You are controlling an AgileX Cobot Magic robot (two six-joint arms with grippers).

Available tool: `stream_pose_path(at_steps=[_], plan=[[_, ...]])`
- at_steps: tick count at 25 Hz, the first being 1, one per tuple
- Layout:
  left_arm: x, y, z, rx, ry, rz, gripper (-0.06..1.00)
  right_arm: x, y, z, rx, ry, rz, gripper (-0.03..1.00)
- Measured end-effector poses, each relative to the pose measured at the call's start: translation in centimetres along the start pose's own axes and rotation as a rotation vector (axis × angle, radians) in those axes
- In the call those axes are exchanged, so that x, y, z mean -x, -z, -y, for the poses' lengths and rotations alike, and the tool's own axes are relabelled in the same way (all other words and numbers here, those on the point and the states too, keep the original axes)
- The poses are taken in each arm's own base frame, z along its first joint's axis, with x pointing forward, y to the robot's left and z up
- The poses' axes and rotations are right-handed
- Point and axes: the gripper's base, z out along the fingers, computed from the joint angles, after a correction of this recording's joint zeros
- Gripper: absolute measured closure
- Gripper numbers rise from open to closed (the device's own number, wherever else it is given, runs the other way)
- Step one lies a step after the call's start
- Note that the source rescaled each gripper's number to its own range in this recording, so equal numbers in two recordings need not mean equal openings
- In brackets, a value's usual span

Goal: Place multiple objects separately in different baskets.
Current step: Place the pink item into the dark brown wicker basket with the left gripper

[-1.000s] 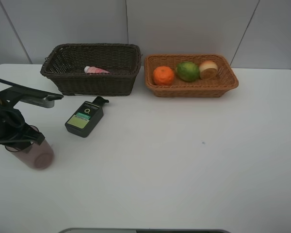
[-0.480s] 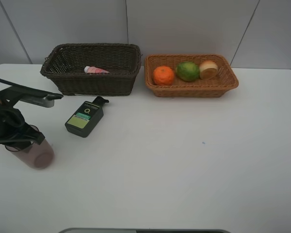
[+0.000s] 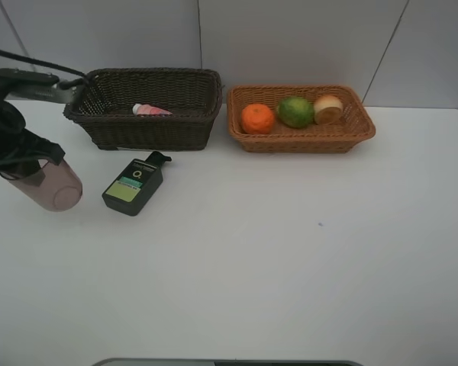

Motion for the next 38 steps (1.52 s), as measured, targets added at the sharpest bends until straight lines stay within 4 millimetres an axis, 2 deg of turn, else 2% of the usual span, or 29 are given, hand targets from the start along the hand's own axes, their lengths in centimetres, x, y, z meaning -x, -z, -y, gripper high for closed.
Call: stream_pose_path(at_steps=[6,11,14,17,24,28,34,38], plan=[[5.3,4.2,-0.7,0.025,0.032,0.148,0.94,0.0,0.0,0.0,0.000,0.000,0.000,0.04],[10.0,4.3,-1.1,0.039,0.023,0.212,0.94,0.0,0.0,0.0,0.000,0.000,0.000,0.04],[12.6,3.1,-0.3,0.046,-0.047,0.224,0.94,0.0,0.0,0.0,0.000,0.000,0.000,0.04],[14.9,1.4,1.5,0.039,-0.121,0.229,0.94,0.0,0.0,0.0,0.000,0.000,0.000,0.04],[18.5,-2.2,5.9,0.010,-0.222,0.348,0.94,0.0,0.0,0.0,0.000,0.000,0.000,0.04],[19.5,-4.4,7.4,-0.005,-0.246,0.428,0.94,0.0,0.0,0.0,-0.001,0.000,0.000,0.04],[20.0,-7.6,8.6,-0.020,-0.263,0.459,0.94,0.0,0.0,0.0,-0.001,0.000,0.000,0.04],[20.2,-8.2,8.6,-0.022,-0.262,0.485,0.94,0.0,0.0,0.0,-0.001,0.000,0.000,0.04]])
